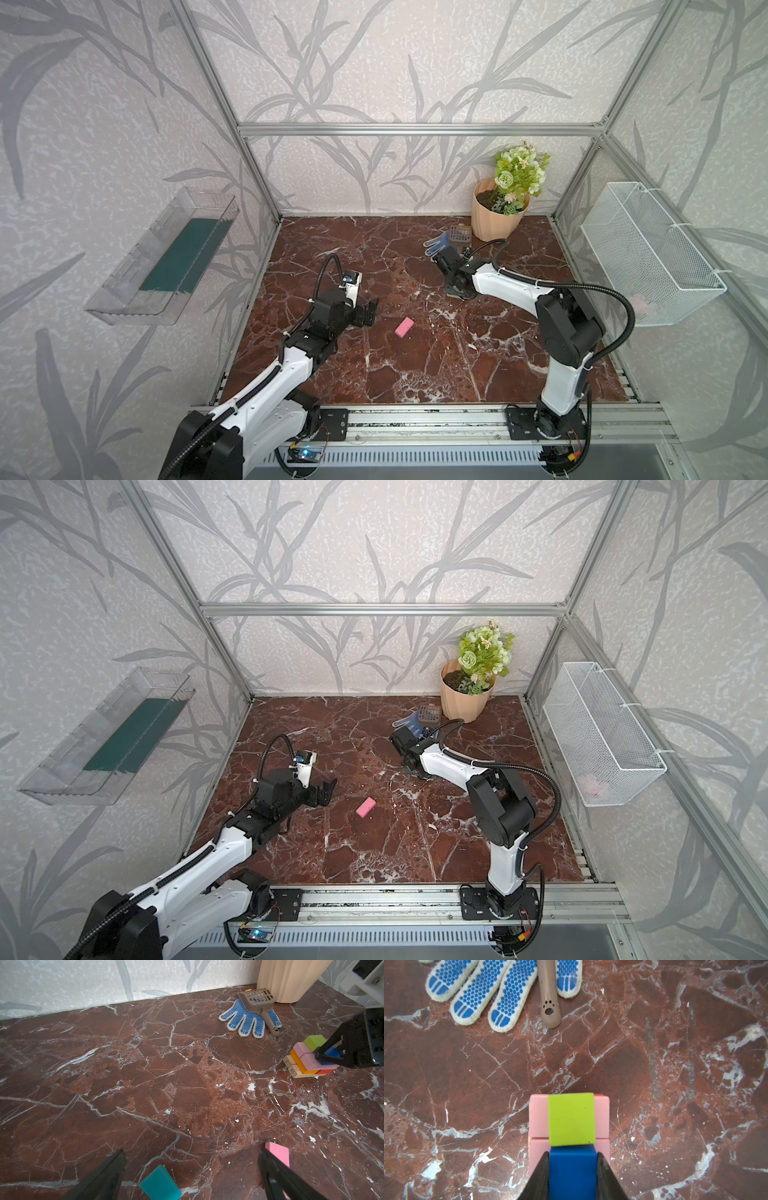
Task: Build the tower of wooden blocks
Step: 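Lower the blue cube onto the pink block beside the green block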
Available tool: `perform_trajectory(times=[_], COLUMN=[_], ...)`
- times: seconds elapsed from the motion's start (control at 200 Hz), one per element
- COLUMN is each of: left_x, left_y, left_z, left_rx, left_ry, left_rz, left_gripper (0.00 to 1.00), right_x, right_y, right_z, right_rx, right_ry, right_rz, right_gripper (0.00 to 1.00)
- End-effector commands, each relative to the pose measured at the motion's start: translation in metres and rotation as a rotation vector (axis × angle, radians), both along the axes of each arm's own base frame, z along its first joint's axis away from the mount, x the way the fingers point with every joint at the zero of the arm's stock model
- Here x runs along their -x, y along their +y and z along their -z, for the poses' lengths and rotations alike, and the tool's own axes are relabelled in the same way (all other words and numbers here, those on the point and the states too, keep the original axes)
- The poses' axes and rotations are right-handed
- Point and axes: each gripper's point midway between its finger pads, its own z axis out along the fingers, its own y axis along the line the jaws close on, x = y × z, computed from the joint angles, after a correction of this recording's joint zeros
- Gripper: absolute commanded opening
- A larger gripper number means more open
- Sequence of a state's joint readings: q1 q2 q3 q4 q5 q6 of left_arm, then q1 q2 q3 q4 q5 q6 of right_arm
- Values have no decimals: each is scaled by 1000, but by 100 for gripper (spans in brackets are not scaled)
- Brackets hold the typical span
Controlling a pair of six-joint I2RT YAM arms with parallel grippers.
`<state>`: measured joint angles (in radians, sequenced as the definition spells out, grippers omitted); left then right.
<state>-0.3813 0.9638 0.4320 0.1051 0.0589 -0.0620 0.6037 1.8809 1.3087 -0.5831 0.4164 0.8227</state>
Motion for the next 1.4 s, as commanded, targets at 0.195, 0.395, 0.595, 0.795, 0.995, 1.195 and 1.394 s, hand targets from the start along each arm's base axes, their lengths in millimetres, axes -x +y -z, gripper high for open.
perform_trajectory(times=[0.195,0.395,0.595,0.795,0.995,1.195,1.394], left_x=[-3,-3,-3,-3,-3,-3,-3], left_y=[-2,-2,-2,-2,-2,-2,-3], left_z=[-7,-7,-7,-7,-7,-8,-8], left_rx=[-1,-1,-1,-1,-1,0,1], left_ry=[-22,-21,-21,-22,-22,-24,-24], left_rz=[16,16,16,17,17,16,19], left_gripper=[99,99,99,99,99,99,99], right_x=[-7,-7,-8,-6,-6,-5,-5], right_y=[1,3,2,1,0,-1,-3], right_z=[0,2,1,-2,-2,-3,-2], right_rx=[-12,-21,-20,-14,-17,-16,-12], right_ry=[-4,-1,-3,5,7,6,10], right_rz=[18,13,14,18,20,23,25], right_gripper=[19,24,34,41,41,35,33])
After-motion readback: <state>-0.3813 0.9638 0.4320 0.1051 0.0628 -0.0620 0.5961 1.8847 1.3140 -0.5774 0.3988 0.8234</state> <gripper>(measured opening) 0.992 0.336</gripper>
